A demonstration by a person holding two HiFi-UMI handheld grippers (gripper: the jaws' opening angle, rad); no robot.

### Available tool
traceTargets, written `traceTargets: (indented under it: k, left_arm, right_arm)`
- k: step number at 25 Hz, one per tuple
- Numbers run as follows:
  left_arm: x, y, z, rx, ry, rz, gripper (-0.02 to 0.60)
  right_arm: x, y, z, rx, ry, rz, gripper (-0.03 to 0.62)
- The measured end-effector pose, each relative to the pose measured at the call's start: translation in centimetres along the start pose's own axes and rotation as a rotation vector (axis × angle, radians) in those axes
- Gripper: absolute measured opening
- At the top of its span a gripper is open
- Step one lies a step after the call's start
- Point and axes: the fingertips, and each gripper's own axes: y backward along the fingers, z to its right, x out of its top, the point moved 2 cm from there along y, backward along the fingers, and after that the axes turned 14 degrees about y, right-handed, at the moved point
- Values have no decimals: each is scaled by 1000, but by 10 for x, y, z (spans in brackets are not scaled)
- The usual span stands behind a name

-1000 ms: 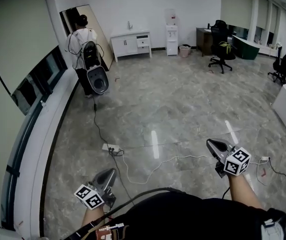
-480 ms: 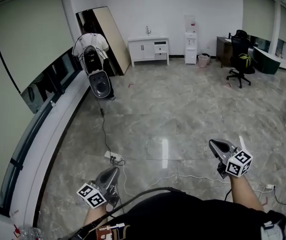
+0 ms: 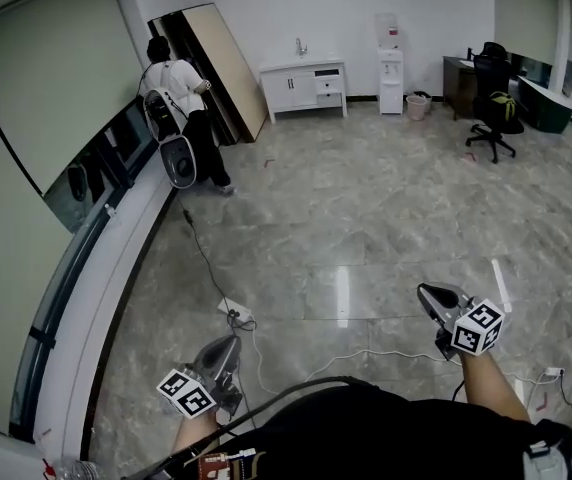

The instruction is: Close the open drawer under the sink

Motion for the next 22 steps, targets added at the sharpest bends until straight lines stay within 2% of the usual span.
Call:
traceTargets:
  k: [3,7,12,16,22]
  left_arm:
    - [17,-14,-35,-37,15,-3,0]
    - [58,-34,-92,-88,29,-26,0]
    - [122,-38,-150,-153,-16,-56,0]
    - [154,-33,-201,-141,-15,-72,0]
    - [170,-36,-249,-134,16,-65,0]
  right_arm:
    - [10,-33,2,-13,43,-13,2]
    - [33,-85,11,-91,58,-11,2]
    - [60,-157,3,-151,63,-5,2]
    - [72,-218,-10,-146,64,15,2]
    - [65,-272,-11,-125,75,-35,2]
